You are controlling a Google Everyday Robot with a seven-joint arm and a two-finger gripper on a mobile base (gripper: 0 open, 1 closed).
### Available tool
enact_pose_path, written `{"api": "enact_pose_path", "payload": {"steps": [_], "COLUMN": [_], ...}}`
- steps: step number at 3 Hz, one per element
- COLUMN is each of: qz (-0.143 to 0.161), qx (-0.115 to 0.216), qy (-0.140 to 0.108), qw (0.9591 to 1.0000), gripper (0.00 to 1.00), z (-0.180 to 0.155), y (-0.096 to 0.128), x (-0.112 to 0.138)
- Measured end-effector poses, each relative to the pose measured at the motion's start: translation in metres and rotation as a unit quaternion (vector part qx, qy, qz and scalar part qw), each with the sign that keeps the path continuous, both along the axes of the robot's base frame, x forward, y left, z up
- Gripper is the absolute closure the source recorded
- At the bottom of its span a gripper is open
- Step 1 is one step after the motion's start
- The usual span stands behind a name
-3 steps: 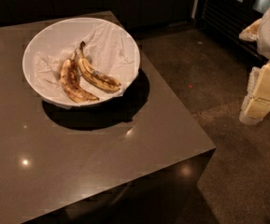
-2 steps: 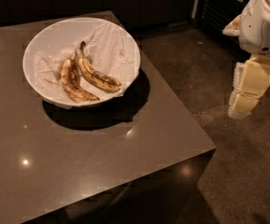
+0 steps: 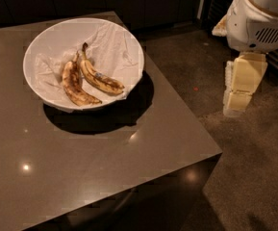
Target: Pick banana from white bowl
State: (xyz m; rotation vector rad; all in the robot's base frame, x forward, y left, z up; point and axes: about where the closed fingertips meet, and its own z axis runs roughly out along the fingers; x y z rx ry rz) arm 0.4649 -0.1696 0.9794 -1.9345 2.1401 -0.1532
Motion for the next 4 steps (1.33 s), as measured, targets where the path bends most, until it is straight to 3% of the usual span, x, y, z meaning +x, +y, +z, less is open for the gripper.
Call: {"api": "enact_pose_path", "payload": {"steps": [1,3,4], "qz": [-0.002,-0.034,-0.034], "qx": [0.009,0.034,0.041], "qy": [-0.009,0.005,0.000], "qw": [0.9999,0.9988,0.9986], "gripper": [0.00,0.00,0.00], "z": [0.000,-0.014,-0.014], "y": [0.010,0.079,0.082], "x": [0.007,0.066,0.069]}}
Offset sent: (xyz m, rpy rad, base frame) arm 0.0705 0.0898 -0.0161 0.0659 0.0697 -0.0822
